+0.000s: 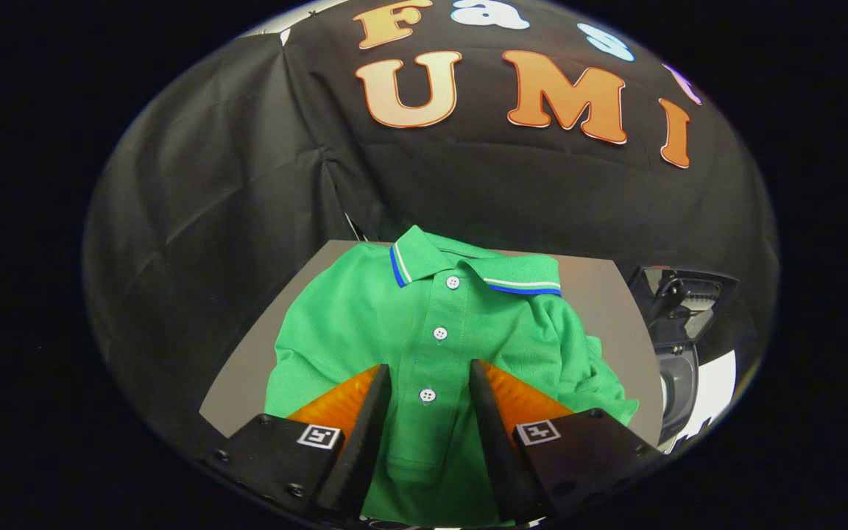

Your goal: Put the clothes into the washing machine and then close the washing machine lid.

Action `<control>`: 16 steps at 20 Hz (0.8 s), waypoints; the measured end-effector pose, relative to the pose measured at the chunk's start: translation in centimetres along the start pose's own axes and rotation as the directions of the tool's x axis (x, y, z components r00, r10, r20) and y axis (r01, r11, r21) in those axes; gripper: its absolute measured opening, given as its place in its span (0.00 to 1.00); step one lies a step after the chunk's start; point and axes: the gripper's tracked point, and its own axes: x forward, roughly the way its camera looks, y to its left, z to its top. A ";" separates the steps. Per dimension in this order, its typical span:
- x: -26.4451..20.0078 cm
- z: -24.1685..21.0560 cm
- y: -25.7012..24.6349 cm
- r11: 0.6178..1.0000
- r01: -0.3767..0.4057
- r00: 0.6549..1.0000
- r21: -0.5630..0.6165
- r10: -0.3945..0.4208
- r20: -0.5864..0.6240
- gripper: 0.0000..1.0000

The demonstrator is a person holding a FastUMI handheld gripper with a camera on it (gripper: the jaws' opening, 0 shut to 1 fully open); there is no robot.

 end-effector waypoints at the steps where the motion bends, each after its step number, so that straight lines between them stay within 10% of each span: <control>1: 0.1 0.1 0.0 1.000 -0.010 1.000 -0.010 0.010 0.008 0.72; 8: 0.8 0.0 -0.4 0.994 -0.092 0.987 -0.056 0.099 0.126 0.23; 16: 0.2 0.6 -0.5 0.998 -0.038 0.965 -0.041 0.048 0.260 0.08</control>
